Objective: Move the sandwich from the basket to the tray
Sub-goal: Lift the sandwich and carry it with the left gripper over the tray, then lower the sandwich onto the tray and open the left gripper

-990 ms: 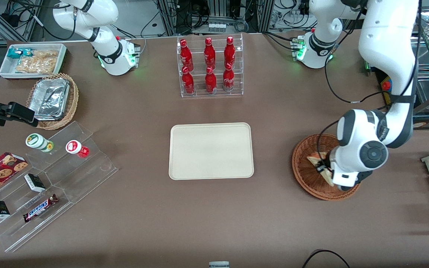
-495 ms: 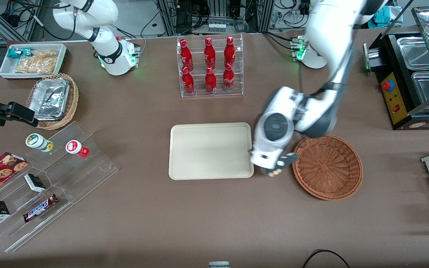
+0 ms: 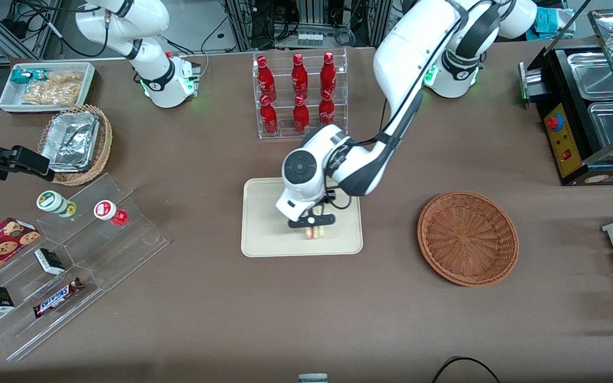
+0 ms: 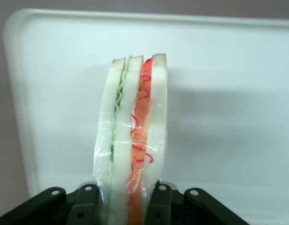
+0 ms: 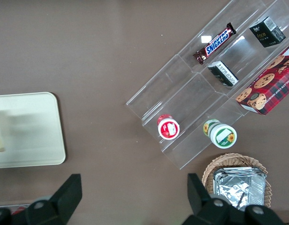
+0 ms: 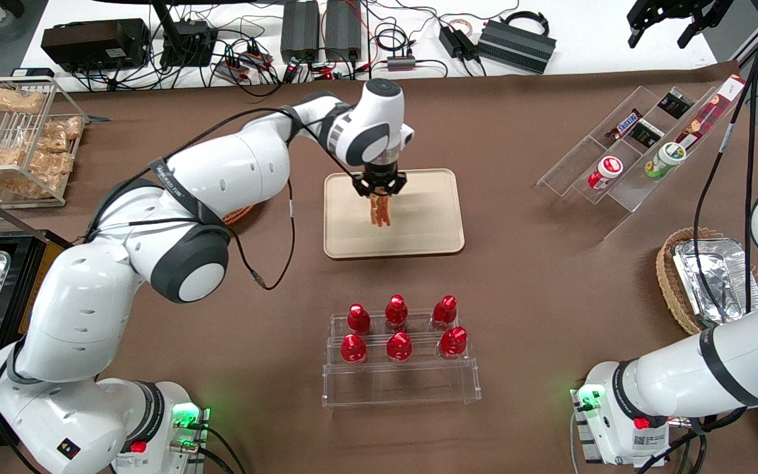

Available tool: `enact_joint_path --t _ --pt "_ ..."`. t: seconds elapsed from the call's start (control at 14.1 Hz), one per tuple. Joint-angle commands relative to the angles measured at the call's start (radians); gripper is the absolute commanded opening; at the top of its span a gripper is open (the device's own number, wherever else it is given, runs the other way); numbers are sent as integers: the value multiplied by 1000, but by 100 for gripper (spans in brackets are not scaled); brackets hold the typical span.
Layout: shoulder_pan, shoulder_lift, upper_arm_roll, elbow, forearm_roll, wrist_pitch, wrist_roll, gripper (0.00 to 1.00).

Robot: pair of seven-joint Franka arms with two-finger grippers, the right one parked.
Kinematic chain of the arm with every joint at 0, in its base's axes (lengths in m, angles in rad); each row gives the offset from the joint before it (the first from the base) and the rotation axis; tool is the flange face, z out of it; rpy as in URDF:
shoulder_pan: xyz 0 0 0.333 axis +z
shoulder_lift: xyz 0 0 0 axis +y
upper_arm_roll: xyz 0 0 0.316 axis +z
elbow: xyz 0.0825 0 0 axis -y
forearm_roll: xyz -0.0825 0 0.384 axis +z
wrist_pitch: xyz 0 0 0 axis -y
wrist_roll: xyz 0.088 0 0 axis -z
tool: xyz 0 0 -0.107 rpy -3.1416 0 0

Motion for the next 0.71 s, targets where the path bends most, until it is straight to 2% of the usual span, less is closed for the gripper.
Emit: enact_joint_path --t 0.0,0.28,0.35,0.42,0.49,0.57,0.64 --pt "6 65 -31 66 -7 37 51 32" --pt "1 73 -37 60 -4 30 48 33" --pt "1 73 -37 60 -5 29 48 37" --pt "1 73 -37 60 -5 28 49 57" --pt "3 70 -37 60 -5 25 51 94" --pt "3 60 -37 60 -8 1 51 100" --pt "6 50 -39 64 -8 -38 49 100"
